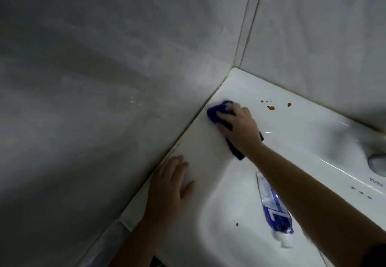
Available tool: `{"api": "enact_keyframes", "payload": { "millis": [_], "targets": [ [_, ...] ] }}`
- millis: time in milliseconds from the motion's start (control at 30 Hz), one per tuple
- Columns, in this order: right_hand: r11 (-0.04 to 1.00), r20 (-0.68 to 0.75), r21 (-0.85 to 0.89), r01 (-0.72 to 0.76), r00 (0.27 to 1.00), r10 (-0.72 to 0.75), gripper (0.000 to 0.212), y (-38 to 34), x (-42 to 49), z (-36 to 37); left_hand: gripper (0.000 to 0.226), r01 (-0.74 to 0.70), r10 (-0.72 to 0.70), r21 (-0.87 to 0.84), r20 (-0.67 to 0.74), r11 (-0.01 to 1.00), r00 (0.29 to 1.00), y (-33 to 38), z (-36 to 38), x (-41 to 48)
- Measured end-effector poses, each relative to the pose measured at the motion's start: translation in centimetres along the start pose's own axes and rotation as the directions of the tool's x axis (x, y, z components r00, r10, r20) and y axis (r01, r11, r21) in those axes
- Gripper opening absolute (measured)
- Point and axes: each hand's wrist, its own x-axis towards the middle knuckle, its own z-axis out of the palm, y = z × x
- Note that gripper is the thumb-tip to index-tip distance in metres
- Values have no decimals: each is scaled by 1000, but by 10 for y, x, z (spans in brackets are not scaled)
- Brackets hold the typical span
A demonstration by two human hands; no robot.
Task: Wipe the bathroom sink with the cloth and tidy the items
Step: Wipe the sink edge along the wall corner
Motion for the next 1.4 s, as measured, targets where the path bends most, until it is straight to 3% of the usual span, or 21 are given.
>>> {"api": "enact_keyframes", "payload": {
  "millis": [67, 100, 300, 333, 433, 567, 633, 733, 900, 933, 1067, 1133, 1200, 1233, 1333, 1367, 1400],
  "targets": [
    [957, -21, -35, -289, 957, 288, 32, 9, 31, 3, 41, -1, 1, 2, 7, 1000, 1000, -1, 0, 1],
    [937, -33, -41, -348, 937, 347, 31, 1, 31, 5, 42, -1, 1, 0, 18, 1000, 1000, -1, -1, 1],
    [996, 27, 85, 0, 1000, -3, 34, -46, -40, 7, 41, -5, 3, 23, 63, 1000, 998, 3, -6, 9],
    [998, 29, 66, -7, 1000, 5, 32, -38, -27, 6, 41, -13, 12, 23, 69, 1000, 998, 6, -7, 15],
    [970, -12, 20, -243, 970, 243, 27, -19, 10, 2, 41, -74, 73, 11, 99, 997, 992, 19, -4, 41],
    [907, -144, 163, -388, 900, 411, 30, -25, -31, -18, 43, -164, 166, -26, 124, 986, 978, 36, 7, 78],
    [847, -265, 228, -480, 806, 529, 30, -16, -71, -37, 44, -183, 187, -42, 126, 982, 974, 40, 16, 96],
    [707, -424, 250, -661, 582, 694, 30, 21, -118, -68, 49, -196, 198, -26, 175, 980, 965, 47, 31, 123],
    [456, -489, 167, -874, 328, 808, 34, 96, -124, -95, 53, -177, 175, -13, 236, 984, 956, 51, 46, 138],
    [464, -493, 138, -875, 345, 799, 32, 102, -114, -92, 53, -176, 176, -17, 225, 984, 958, 50, 49, 137],
    [749, -409, -4, -662, 685, 603, 24, 85, -52, -52, 54, -183, 183, -13, 175, 983, 968, 48, 52, 138],
    [823, -368, -14, -568, 768, 524, 24, 79, -33, -42, 54, -195, 193, -2, 161, 981, 968, 47, 53, 139],
    [822, -368, 26, -569, 759, 538, 26, 85, -38, -46, 55, -189, 186, 2, 163, 982, 969, 47, 53, 138],
    [794, -393, 62, -604, 717, 576, 27, 90, -49, -53, 55, -176, 173, 1, 168, 984, 971, 47, 52, 137],
    [629, -509, 190, -754, 472, 720, 30, 108, -77, -78, 55, -150, 150, -14, 179, 989, 972, 49, 52, 138],
    [597, -514, 207, -775, 433, 740, 31, 110, -76, -82, 54, -147, 148, -19, 176, 989, 973, 50, 51, 138],
    [608, -513, 197, -769, 448, 732, 31, 109, -67, -81, 54, -146, 147, -23, 174, 989, 974, 50, 51, 138]
  ]
}}
